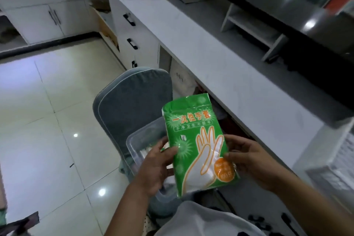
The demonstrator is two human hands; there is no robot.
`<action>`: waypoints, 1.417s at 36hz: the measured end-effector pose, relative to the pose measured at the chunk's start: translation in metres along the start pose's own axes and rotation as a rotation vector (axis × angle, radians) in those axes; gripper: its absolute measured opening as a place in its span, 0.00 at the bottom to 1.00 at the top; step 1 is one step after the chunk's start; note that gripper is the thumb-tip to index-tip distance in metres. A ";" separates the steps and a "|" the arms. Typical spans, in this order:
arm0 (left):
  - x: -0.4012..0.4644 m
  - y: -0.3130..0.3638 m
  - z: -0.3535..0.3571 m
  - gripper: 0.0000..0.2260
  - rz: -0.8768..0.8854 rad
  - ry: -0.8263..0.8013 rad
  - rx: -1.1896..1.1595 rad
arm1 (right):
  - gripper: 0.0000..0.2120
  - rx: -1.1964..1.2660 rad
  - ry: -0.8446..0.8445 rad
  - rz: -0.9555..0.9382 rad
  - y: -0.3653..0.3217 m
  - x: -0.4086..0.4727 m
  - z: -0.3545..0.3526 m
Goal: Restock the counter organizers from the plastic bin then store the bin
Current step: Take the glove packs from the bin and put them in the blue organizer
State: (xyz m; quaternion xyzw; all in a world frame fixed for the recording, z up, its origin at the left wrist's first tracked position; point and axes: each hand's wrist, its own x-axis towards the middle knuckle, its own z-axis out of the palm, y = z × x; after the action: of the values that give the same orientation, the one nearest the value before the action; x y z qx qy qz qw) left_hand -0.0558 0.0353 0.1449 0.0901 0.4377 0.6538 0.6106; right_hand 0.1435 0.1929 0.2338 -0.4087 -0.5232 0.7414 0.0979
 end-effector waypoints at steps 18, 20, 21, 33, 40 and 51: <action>0.127 -0.026 0.214 0.37 -0.084 -0.134 0.203 | 0.36 0.187 0.129 -0.004 -0.034 -0.016 -0.240; 0.144 -0.033 0.235 0.36 -0.101 -0.184 0.214 | 0.31 0.228 0.119 -0.006 -0.031 -0.016 -0.265; 0.155 -0.038 0.247 0.34 -0.118 -0.200 0.219 | 0.27 0.230 0.116 -0.013 -0.031 -0.017 -0.279; 0.232 -0.077 0.374 0.30 -0.228 -0.344 0.500 | 0.20 0.261 0.358 -0.120 -0.025 -0.069 -0.383; 0.249 -0.103 0.417 0.29 -0.268 -0.491 0.599 | 0.15 0.280 0.612 -0.203 -0.009 -0.109 -0.389; 0.244 -0.147 0.474 0.27 -0.376 -0.832 0.588 | 0.20 0.330 0.963 -0.220 -0.011 -0.188 -0.367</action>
State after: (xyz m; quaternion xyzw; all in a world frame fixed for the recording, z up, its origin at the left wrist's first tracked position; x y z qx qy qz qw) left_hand 0.3012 0.4496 0.2273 0.4286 0.3321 0.2925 0.7877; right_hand 0.5223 0.3448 0.2943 -0.6251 -0.3349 0.5275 0.4679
